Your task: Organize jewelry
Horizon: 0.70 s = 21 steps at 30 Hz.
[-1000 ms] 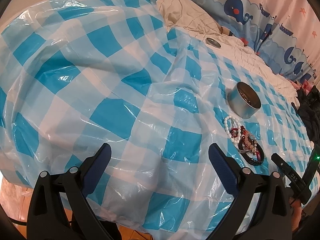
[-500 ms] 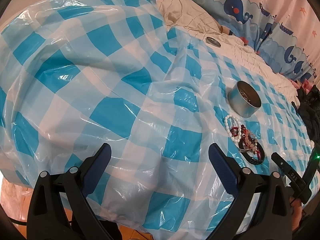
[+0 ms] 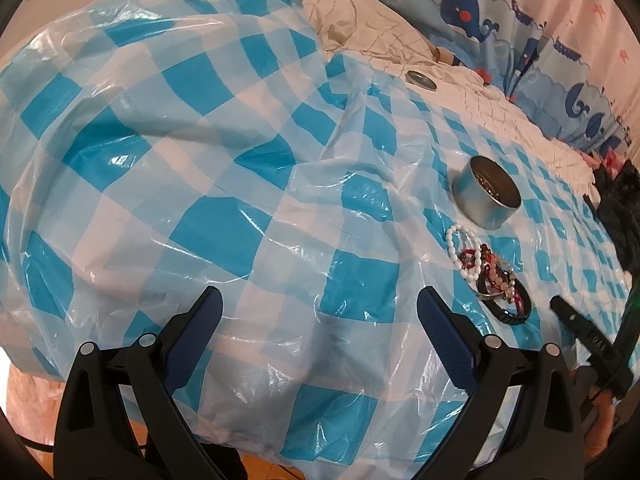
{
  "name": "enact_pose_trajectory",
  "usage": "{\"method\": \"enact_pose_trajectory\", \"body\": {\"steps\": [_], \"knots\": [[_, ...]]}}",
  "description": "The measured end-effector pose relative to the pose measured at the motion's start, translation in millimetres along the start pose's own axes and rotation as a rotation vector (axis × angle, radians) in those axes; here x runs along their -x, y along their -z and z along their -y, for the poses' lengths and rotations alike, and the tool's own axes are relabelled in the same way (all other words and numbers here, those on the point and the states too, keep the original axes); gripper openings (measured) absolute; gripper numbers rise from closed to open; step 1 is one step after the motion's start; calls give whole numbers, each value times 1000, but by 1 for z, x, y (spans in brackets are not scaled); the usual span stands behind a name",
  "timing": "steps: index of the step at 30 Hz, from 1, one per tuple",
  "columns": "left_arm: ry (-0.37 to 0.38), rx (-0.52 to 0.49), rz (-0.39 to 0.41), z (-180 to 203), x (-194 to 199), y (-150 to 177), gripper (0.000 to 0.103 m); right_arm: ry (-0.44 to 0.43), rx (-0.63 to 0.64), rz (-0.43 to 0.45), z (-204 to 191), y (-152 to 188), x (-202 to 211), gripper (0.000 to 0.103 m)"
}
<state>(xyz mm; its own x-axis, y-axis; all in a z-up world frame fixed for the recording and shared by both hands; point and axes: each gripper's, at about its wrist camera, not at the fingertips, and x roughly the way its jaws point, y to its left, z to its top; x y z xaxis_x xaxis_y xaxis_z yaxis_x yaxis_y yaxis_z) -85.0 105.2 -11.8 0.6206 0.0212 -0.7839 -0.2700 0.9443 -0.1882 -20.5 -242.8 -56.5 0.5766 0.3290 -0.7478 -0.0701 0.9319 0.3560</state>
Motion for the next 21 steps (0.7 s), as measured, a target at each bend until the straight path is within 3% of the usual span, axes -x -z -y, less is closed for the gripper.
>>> {"method": "enact_pose_trajectory", "body": {"steps": [9,21], "knots": [[-53,-121,35,25,-4,-5,94,-23,-9,24,-6,-6,8,96],[47,-192,95,71,-15,-32,94,-15,106,56,-32,-9,15,96]]}}
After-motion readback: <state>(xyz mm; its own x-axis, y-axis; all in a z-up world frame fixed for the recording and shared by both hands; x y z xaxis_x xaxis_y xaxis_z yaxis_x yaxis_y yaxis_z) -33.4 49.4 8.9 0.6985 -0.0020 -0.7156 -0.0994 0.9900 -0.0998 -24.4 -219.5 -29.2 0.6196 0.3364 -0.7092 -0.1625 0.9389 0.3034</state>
